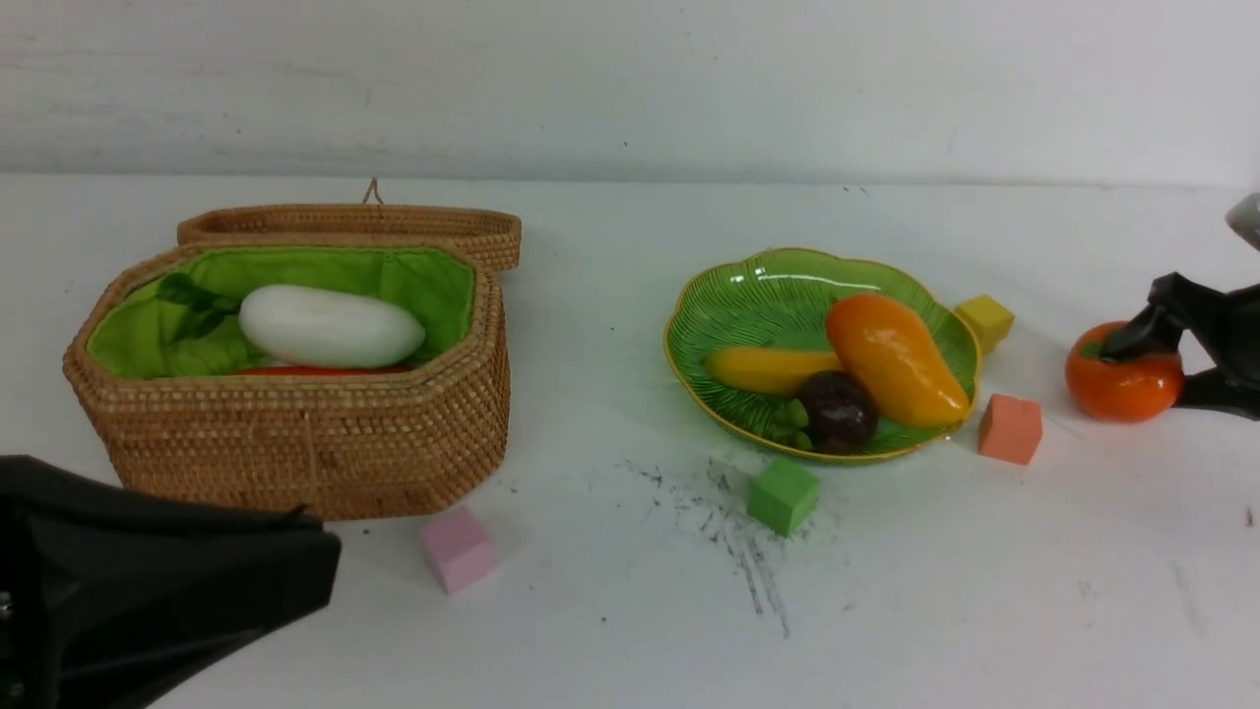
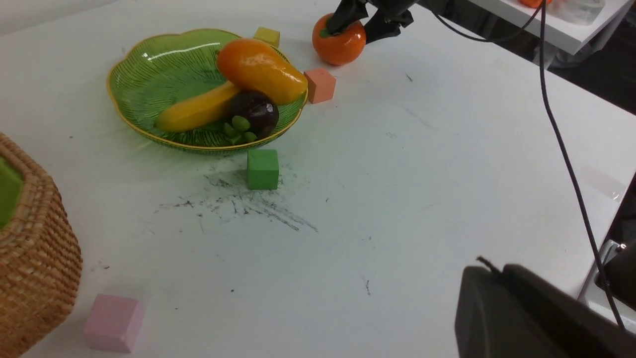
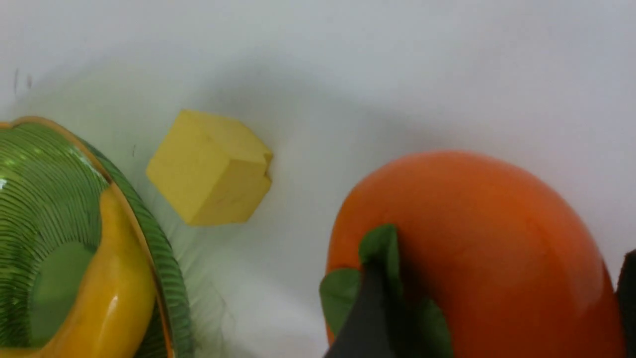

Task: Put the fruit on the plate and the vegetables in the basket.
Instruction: Grab a tomato with your right arm and place it on the plate on the right.

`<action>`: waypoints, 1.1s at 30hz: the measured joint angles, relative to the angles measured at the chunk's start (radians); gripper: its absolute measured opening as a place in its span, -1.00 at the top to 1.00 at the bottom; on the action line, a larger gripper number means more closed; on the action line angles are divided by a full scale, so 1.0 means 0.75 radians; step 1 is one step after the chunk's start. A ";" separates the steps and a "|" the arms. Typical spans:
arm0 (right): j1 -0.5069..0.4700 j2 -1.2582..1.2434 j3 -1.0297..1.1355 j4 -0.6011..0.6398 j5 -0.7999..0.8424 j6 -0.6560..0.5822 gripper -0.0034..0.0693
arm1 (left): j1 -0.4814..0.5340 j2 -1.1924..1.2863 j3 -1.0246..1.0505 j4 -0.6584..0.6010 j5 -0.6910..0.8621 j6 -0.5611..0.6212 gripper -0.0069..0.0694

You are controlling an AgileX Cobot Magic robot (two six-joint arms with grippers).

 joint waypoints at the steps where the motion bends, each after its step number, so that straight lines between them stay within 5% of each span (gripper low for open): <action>1: 0.008 0.001 0.000 0.000 -0.001 -0.011 -0.71 | 0.000 0.000 0.000 0.000 0.000 0.000 0.76; 7: 0.033 0.004 0.000 -0.006 -0.013 -0.049 -0.51 | 0.000 0.000 0.000 0.000 0.000 0.000 0.76; 20: 0.091 -0.207 -0.081 -0.028 0.081 -0.023 -0.51 | 0.000 0.000 0.000 0.088 0.000 -0.038 0.75; 26: 0.384 -0.315 -0.192 0.085 0.120 -0.084 -0.51 | 0.000 0.000 0.000 0.243 -0.024 -0.204 0.75; 33: 0.668 -0.205 -0.193 0.013 -0.181 -0.129 -0.51 | 0.000 0.000 0.000 0.263 0.052 -0.235 0.75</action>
